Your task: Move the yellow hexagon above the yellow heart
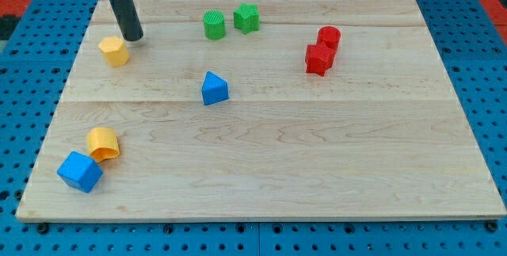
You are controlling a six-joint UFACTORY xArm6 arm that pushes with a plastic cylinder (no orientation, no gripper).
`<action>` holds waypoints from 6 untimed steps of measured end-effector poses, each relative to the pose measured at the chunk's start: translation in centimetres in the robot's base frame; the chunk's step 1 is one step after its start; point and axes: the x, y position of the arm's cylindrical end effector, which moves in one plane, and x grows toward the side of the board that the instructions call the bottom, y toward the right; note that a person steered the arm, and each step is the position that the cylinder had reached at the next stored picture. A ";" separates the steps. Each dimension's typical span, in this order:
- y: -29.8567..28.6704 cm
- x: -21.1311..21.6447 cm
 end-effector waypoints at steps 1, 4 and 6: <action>0.4 3.8; -0.4 0.8; 4.7 10.8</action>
